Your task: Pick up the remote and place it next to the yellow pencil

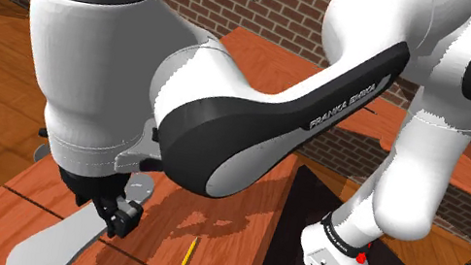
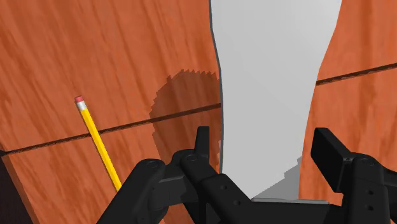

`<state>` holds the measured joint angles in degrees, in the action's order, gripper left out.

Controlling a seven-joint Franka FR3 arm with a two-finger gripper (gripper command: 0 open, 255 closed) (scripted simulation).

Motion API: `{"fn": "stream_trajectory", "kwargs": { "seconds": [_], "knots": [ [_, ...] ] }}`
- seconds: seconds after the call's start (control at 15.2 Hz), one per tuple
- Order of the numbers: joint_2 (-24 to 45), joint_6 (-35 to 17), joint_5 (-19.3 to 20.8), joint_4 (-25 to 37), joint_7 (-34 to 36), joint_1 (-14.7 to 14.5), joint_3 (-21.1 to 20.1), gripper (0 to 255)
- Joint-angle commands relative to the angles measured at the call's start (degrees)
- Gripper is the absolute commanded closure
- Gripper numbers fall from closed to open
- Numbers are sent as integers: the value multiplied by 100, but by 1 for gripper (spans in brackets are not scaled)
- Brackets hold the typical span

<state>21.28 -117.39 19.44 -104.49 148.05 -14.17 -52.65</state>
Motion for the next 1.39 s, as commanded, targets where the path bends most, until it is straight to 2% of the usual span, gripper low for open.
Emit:
{"fn": "stream_trajectory", "kwargs": {
  "seconds": [0.0,0.53,1.06,1.12,1.32],
  "knots": [
    [69,-122,75,-75,52,-34,43,255],
    [409,-620,426,-343,276,-200,270,255],
    [409,-621,426,-343,276,-200,271,255],
    [409,-621,426,-344,276,-200,271,0],
    [409,-621,426,-345,276,-200,270,0]
  ]
}}
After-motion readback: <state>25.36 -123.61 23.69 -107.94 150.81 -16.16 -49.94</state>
